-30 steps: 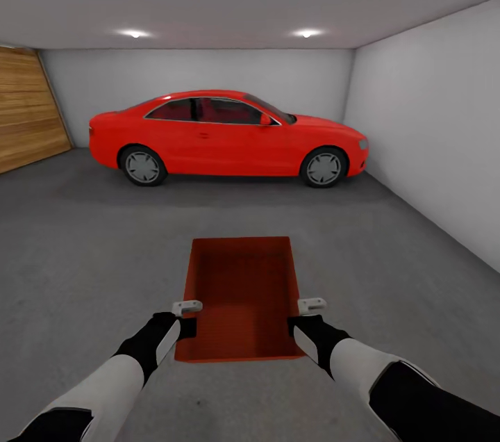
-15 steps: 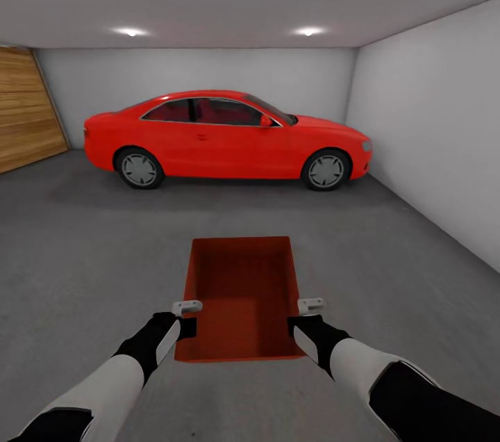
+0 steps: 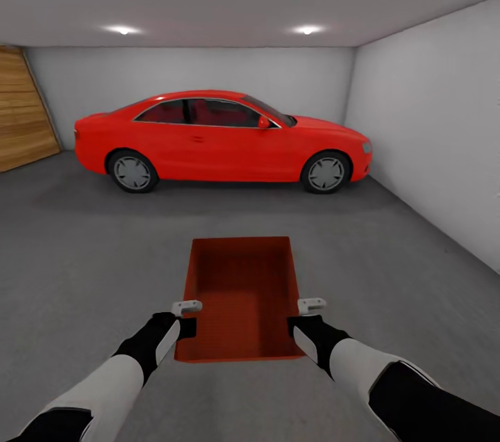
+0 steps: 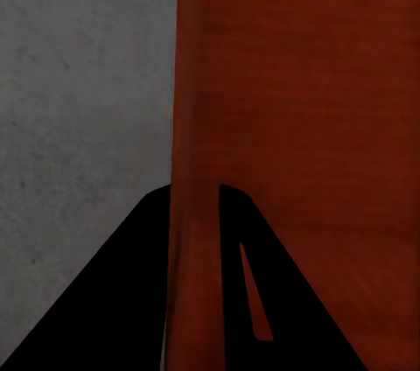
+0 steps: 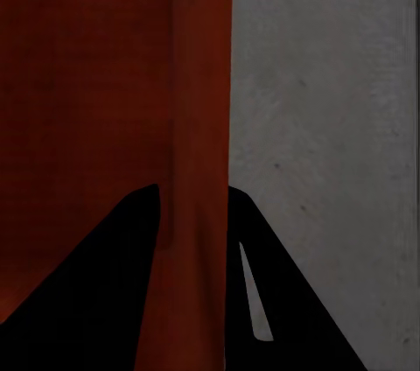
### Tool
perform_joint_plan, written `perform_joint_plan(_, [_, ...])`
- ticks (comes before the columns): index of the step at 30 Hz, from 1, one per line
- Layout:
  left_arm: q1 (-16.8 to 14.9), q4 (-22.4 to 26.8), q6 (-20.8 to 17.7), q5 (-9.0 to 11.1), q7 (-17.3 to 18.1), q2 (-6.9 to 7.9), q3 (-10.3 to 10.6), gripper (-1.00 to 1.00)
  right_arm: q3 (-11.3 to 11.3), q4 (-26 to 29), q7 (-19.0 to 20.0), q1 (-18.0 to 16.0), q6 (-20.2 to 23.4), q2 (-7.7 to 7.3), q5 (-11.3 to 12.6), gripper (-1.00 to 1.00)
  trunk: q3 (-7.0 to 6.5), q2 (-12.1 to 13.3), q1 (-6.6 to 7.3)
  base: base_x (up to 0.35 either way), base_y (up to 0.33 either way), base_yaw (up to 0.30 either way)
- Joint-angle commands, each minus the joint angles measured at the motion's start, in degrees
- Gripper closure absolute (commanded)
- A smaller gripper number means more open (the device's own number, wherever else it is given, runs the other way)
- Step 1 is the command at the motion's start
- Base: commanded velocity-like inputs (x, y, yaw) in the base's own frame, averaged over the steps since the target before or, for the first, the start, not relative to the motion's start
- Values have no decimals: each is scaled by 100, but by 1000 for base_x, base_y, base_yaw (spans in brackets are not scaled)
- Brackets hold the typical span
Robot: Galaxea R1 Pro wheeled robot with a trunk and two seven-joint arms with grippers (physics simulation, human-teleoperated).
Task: Move the two storage containers from the living room to the garage. In the garage, place one container on the floor and stack the other container on top of it (either order is fine).
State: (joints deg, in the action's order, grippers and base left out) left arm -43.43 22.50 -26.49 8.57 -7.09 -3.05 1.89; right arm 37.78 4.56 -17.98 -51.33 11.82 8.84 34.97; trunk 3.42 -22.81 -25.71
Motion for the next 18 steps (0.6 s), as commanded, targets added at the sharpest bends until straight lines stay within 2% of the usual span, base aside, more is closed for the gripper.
perform_joint_plan(1, [1,0,-55,-153,-91,-56,-38,100,-61,194,-47,-9,43,6,-175,100,13,-12,-7,323,0,-213])
perform_joint_plan(6, [1,0,-55,-153,-91,-61,-39,100,-61,194,-183,-9,40,12,-175,100,13,-12,-7,323,0,-238])
perform_joint_plan(18, [1,0,-54,-153,-91,-64,-13,100,-61,194,-225,-9,31,13,-175,100,13,-12,-7,323,0,-245])
